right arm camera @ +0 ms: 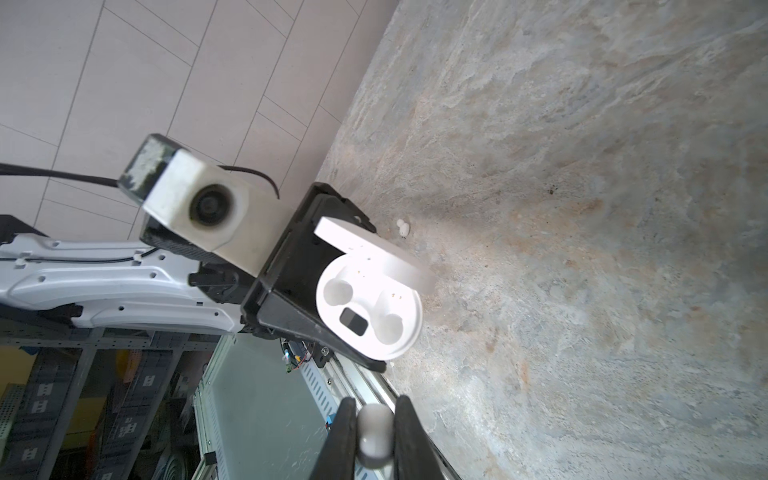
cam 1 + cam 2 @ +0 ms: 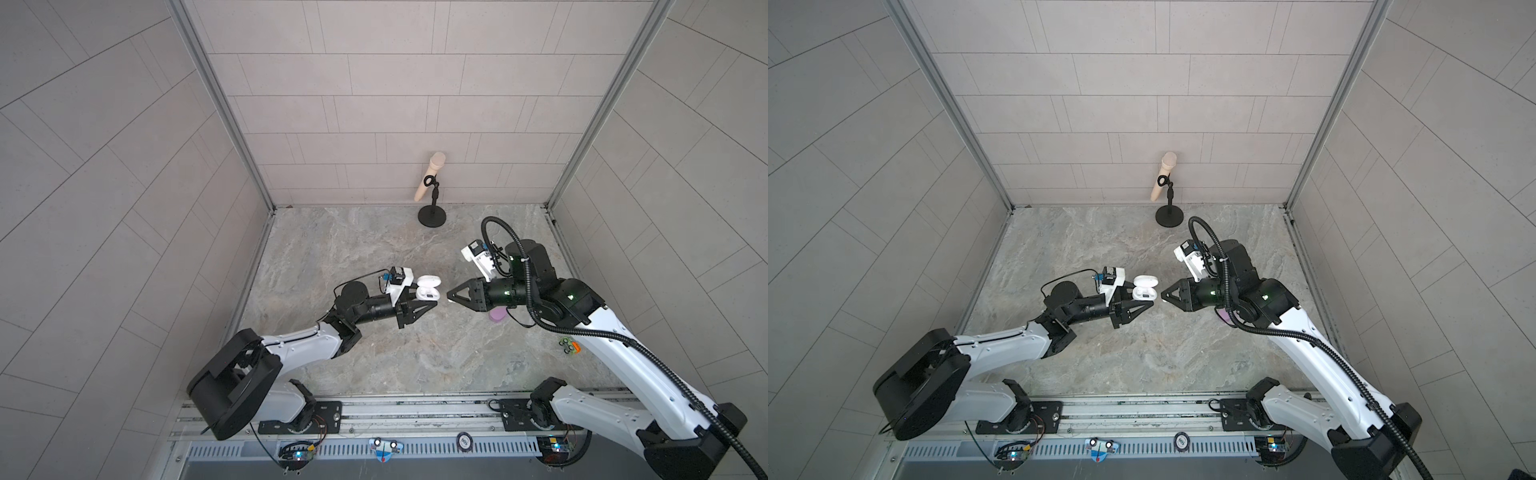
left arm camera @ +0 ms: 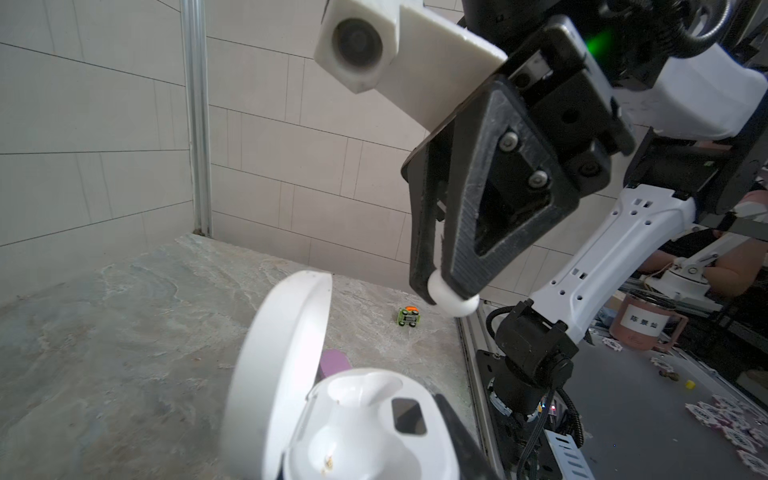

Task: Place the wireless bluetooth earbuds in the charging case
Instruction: 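Lift the earbud and carry it with the right gripper to the case, then press the earbud into the case slot and open the right gripper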

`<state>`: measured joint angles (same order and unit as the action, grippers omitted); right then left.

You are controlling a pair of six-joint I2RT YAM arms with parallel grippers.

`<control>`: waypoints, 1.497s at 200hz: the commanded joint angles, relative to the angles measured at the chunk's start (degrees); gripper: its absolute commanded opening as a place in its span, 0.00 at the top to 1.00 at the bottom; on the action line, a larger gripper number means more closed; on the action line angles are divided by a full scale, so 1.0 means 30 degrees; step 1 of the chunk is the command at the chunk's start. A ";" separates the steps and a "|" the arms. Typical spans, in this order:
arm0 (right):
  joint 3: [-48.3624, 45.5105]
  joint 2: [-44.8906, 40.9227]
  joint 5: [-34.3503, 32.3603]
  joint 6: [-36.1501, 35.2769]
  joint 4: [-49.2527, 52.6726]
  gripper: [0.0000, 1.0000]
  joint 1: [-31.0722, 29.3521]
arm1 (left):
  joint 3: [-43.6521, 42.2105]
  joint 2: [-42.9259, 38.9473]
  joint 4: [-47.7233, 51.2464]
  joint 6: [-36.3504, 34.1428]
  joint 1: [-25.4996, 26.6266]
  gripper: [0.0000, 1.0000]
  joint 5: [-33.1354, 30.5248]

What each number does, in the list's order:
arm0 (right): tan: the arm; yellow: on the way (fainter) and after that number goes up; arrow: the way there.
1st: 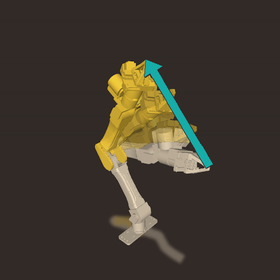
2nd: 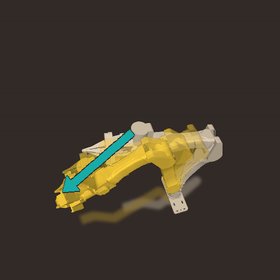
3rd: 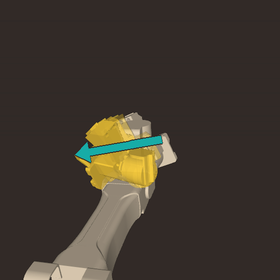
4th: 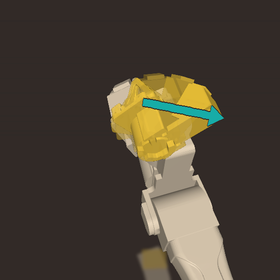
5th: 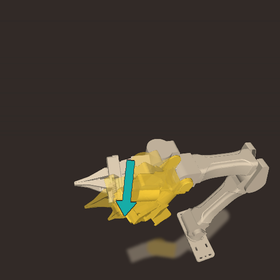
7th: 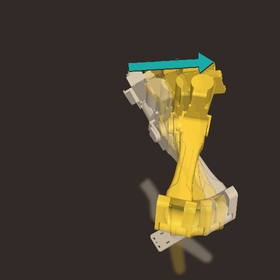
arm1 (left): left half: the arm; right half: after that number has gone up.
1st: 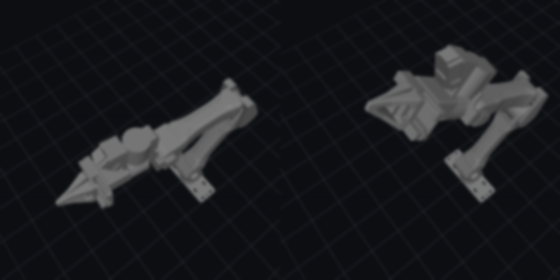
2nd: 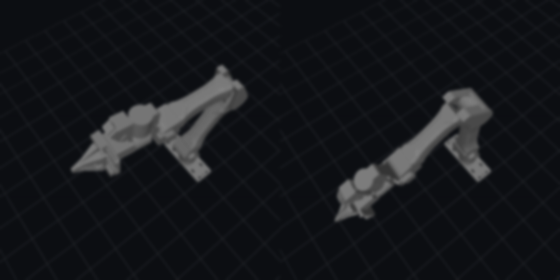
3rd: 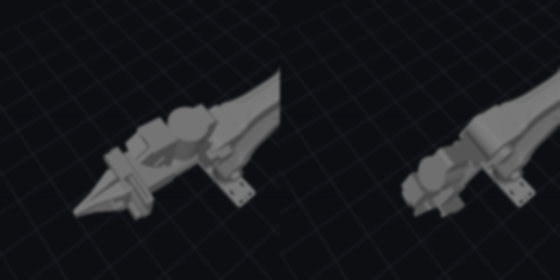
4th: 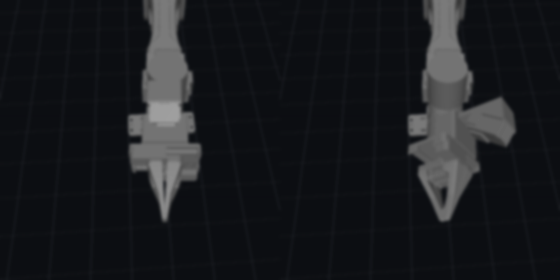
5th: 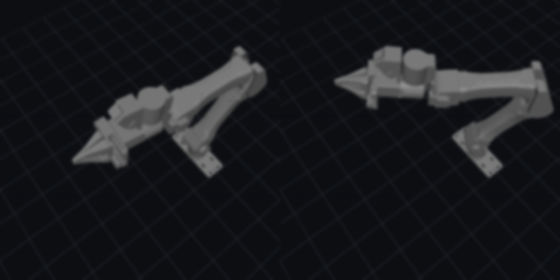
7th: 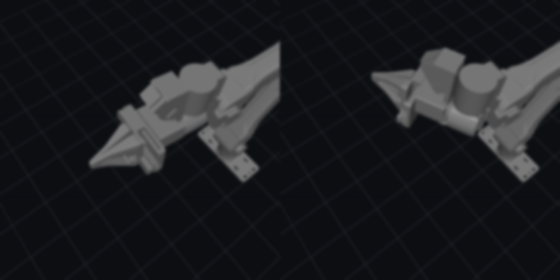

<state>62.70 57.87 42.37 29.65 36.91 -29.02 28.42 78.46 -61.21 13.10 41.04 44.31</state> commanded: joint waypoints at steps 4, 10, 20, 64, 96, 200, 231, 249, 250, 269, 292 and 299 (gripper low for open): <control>0.0663 -0.0228 0.1356 -0.0468 -0.0541 0.86 0.0099 | 0.0982 0.0275 -0.1624 0.0479 0.0456 0.87 0.1283; 0.0707 -0.0194 0.1447 -0.0417 -0.0605 0.86 0.0092 | 0.1093 0.0285 -0.1374 0.0299 0.0596 0.88 0.1367; 0.0777 -0.0047 0.1704 -0.0336 -0.0703 0.86 0.0102 | 0.1312 0.0252 -0.1064 0.0096 0.0793 0.88 0.1566; 0.1258 0.0430 0.2663 -0.0124 -0.0641 0.86 0.0064 | 0.1631 0.0215 -0.1026 0.0023 0.1239 0.88 0.1956; 0.1089 0.0371 0.2885 0.0000 -0.0810 0.86 0.0056 | 0.1616 0.0154 -0.1210 -0.0028 0.1292 0.88 0.1888; 0.0433 0.0220 0.2547 -0.0029 -0.1247 0.85 -0.0095 | 0.1585 -0.0535 -0.1595 0.0260 0.1292 0.88 0.1750; 0.0404 0.0252 0.2489 0.0100 -0.1345 0.85 -0.0214 | 0.1605 -0.0671 -0.1593 0.0349 0.1291 0.88 0.1827; 0.0402 0.0310 0.2425 0.0113 -0.1419 0.85 -0.0316 | 0.1645 -0.0636 -0.1654 0.0407 0.1288 0.88 0.1877; 0.0386 0.0310 0.2412 0.0139 -0.1426 0.85 -0.0302 | 0.1651 -0.0650 -0.1656 0.0422 0.1290 0.88 0.1873; 0.0312 0.0399 0.2315 0.0225 -0.1477 0.85 -0.0422 | 0.1611 -0.0679 -0.1724 0.0466 0.1291 0.88 0.1873; 0.0334 0.0510 0.2115 0.0281 -0.1491 0.85 -0.0442 | 0.1584 -0.0734 -0.1745 0.0466 0.1287 0.88 0.1869; 0.0341 0.0542 0.2115 0.0337 -0.1520 0.85 -0.0476 | 0.1559 -0.0759 -0.1729 0.0484 0.1292 0.88 0.1869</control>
<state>64.23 59.35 49.52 30.48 33.63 -30.02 31.79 78.00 -63.55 14.15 44.66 48.82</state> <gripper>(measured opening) 0.172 0.441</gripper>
